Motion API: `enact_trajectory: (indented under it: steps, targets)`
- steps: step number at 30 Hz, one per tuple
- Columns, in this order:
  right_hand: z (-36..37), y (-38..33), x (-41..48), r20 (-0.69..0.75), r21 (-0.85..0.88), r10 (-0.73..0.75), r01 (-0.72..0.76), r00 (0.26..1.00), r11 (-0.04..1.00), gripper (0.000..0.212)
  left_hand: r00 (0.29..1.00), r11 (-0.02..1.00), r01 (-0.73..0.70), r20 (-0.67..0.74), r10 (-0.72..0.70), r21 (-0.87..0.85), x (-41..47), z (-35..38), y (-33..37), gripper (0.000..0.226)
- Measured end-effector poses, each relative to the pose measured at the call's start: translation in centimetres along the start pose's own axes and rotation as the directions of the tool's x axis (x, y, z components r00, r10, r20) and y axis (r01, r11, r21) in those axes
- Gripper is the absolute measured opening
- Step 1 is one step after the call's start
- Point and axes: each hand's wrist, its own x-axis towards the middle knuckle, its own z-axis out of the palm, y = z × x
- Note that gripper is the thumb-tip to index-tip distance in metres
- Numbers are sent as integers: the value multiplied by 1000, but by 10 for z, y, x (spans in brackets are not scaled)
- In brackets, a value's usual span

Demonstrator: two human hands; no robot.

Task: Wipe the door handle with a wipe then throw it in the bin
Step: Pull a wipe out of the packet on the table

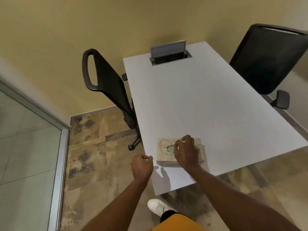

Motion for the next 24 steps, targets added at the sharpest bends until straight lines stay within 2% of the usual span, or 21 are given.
enact_trajectory:
  steps: [6, 13, 17, 20, 22, 24]
  targets:
    - [1, 12, 18, 80, -101, 59, -51, 995, 994, 15, 992, 996, 75, 108, -71, -37, 4, 27, 1, 20]
    - [8, 24, 23, 122, -250, 17, 14, 992, 968, 22, 981, 988, 139, 143, -128, -71, 15, 48, 1, 21]
    - [3, 18, 25, 158, -275, -19, 62, 987, 959, 10, 982, 991, 133, 142, -127, -35, 23, 54, -2, 23]
    - [4, 17, 28, 162, -244, -17, 56, 987, 968, 21, 980, 992, 127, 153, -124, -8, 26, 56, -7, 27]
    - [7, 18, 31, 223, -293, -31, 97, 974, 951, 11, 982, 993, 101, 154, -108, 53, 27, 55, -9, 29]
    - [14, 22, 36, 223, -306, -97, 164, 970, 938, 16, 984, 991, 73, 152, -90, 115, 28, 53, -9, 33]
